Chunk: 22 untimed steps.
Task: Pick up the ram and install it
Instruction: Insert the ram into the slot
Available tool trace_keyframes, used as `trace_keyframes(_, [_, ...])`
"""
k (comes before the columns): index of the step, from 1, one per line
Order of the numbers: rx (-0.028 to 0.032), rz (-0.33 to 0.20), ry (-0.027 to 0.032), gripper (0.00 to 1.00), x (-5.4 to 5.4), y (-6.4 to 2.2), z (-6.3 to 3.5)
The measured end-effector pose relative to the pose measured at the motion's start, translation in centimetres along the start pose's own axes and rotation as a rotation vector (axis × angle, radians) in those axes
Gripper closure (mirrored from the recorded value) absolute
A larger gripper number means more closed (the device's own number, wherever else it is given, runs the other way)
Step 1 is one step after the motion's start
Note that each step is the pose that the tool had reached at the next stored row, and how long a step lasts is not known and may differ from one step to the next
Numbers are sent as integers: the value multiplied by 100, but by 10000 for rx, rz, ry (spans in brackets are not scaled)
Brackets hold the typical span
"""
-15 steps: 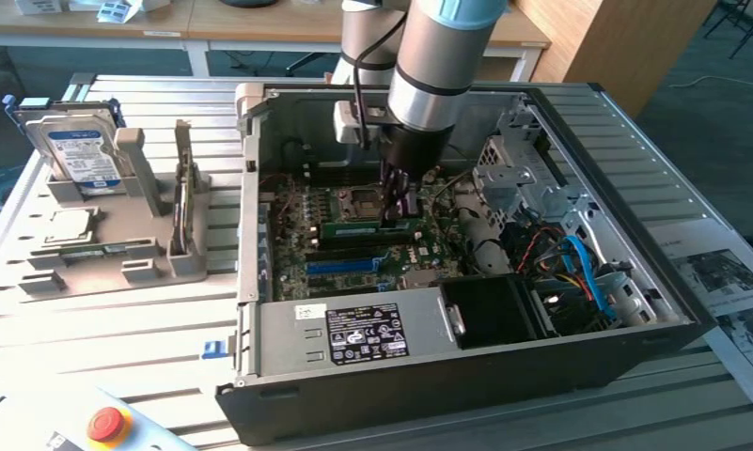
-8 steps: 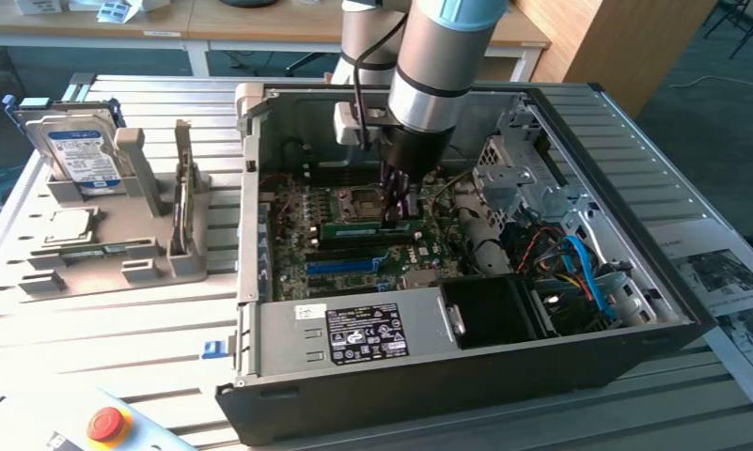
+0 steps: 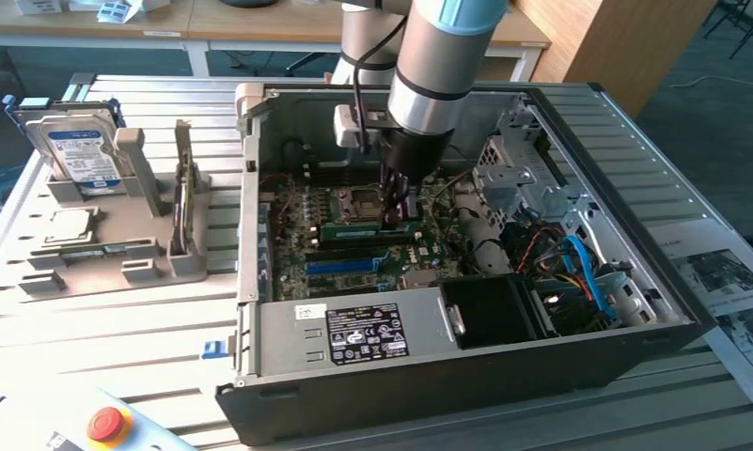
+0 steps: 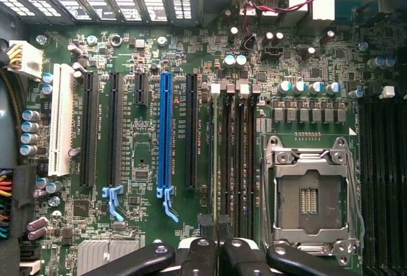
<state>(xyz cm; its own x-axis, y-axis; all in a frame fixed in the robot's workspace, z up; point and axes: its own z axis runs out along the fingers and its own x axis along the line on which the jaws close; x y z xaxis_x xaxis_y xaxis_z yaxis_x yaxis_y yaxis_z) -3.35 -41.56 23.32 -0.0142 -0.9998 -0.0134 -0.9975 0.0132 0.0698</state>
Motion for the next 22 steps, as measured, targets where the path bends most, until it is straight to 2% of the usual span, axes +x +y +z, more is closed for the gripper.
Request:
trace_keyframes(4, [48, -4, -41, 88, 0, 0, 6])
trace_keyframes(22, [57, 53, -46, 88, 0, 22, 11])
